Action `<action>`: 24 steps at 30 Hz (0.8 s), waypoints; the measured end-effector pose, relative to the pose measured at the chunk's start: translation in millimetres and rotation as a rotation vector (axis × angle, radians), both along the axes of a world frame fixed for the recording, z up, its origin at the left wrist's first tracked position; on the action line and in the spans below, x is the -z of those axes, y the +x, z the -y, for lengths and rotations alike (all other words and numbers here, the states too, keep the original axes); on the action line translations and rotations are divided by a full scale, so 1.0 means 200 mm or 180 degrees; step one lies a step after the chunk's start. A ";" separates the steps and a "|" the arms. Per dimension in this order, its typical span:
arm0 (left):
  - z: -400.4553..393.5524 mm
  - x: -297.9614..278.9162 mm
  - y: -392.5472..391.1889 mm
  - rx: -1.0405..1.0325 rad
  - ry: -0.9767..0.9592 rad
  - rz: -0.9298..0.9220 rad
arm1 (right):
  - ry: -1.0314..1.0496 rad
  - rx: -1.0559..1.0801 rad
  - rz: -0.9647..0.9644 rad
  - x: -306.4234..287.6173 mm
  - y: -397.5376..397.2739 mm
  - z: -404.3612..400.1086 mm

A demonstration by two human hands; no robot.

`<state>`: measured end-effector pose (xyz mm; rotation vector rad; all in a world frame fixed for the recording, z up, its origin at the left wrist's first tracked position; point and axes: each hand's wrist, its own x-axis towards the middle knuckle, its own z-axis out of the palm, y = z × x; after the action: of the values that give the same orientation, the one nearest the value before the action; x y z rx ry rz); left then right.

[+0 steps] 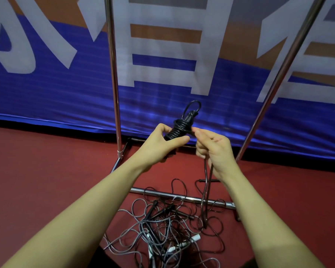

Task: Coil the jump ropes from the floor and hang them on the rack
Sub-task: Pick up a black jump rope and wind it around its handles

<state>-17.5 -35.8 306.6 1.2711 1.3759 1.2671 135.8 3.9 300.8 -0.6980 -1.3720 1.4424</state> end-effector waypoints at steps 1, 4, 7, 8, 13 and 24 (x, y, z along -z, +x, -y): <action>0.00 0.00 0.00 0.0001 -0.0003 0.0079 | 0.0019 -0.0026 0.0058 0.00 0.00 -0.01; 0.00 0.00 0.00 0.0155 -0.0012 0.0294 | 0.0078 -0.0071 0.0374 0.00 0.01 -0.02; 0.01 0.00 0.01 0.0108 0.0023 0.0218 | 0.0022 -0.0032 0.0334 0.01 0.01 -0.03; 0.01 0.00 0.01 0.0042 0.0083 0.0162 | -0.0012 -0.0020 0.0266 0.01 0.01 -0.03; -0.02 0.05 0.01 -0.0352 0.0535 -0.0403 | -0.0070 -0.0055 0.0111 0.00 0.00 -0.01; -0.01 0.05 0.04 -0.0200 0.0968 -0.0652 | 0.0138 -0.0148 0.0280 -0.01 0.01 -0.02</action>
<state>-9.2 -34.5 296.3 1.6131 1.4110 1.4633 137.3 8.4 303.6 -0.7128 -1.4917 1.4285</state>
